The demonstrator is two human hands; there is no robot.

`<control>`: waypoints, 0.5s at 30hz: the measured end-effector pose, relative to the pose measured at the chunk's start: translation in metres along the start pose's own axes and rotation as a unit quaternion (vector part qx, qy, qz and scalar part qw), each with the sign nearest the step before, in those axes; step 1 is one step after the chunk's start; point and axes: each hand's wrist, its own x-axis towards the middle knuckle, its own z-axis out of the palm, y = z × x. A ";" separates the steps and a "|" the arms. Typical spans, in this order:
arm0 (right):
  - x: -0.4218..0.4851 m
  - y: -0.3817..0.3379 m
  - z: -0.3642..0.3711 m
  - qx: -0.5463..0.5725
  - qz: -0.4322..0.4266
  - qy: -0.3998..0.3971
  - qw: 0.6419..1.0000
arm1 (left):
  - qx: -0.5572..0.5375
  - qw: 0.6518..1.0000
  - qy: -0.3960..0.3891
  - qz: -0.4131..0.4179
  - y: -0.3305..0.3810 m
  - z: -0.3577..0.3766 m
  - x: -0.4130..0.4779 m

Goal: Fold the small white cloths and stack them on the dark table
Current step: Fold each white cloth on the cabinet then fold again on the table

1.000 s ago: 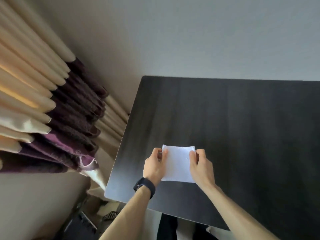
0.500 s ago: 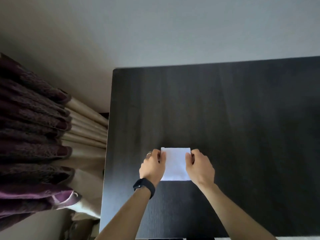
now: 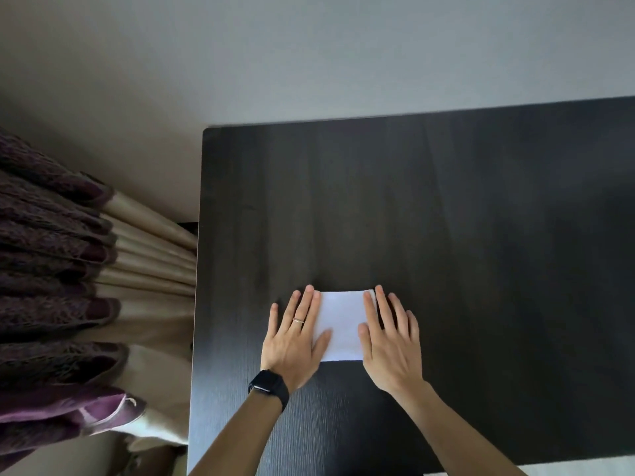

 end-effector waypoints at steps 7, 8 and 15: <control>-0.002 0.003 -0.009 0.032 0.007 -0.030 0.999 | 0.035 0.998 -0.047 -0.005 0.004 -0.010 0.000; -0.004 0.005 -0.016 0.046 0.015 -0.032 0.998 | 0.038 0.998 -0.047 -0.006 0.008 -0.016 0.001; -0.068 0.085 -0.112 0.129 0.112 0.057 0.984 | 0.010 0.995 -0.063 0.077 0.119 -0.079 0.016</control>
